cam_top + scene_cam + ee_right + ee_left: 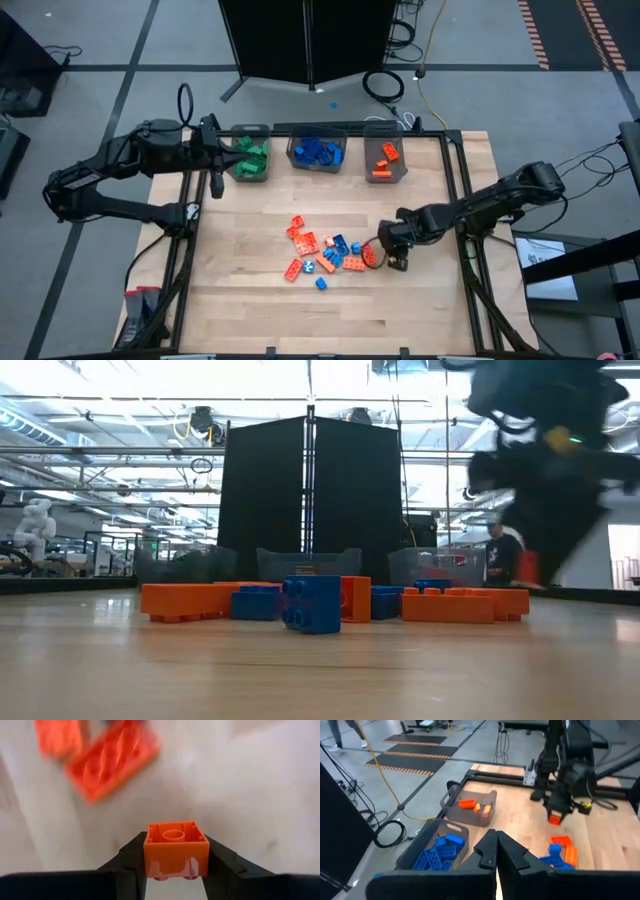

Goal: Sort blocks
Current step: Put the orange game piece into the right black bin

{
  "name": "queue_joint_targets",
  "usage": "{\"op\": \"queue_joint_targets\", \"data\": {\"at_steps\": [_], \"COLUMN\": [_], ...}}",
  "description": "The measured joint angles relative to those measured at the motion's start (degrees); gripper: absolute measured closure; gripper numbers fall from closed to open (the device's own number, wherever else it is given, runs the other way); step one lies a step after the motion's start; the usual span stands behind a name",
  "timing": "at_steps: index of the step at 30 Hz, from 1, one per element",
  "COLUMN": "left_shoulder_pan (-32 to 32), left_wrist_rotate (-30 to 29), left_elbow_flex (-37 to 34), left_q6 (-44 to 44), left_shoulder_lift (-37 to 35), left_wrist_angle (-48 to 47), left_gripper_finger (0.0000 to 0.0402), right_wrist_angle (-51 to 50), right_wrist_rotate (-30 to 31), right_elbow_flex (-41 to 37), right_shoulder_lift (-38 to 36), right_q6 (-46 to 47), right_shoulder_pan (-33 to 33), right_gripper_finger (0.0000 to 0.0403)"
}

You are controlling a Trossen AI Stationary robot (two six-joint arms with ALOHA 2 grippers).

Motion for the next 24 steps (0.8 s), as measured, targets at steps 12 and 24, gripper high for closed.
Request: {"op": "queue_joint_targets", "data": {"at_steps": [12,24], "left_shoulder_pan": [0.2,0.2], "left_wrist_rotate": [-3.0,-6.9], "left_elbow_flex": [0.0,0.0], "left_q6": [1.2,-0.6], "left_shoulder_lift": [-3.8,-7.7], "left_wrist_angle": [-4.4,-9.5], "left_gripper_finger": [0.0402,0.0402], "right_wrist_angle": [0.7,7.9], "right_wrist_rotate": [9.5,7.1], "right_elbow_flex": [10.5,14.7], "right_shoulder_lift": [-1.5,0.6], "right_q6": [-12.8,-20.6], "right_shoulder_pan": [-28.2,-50.6], "right_gripper_finger": [0.0281,0.0281]}}
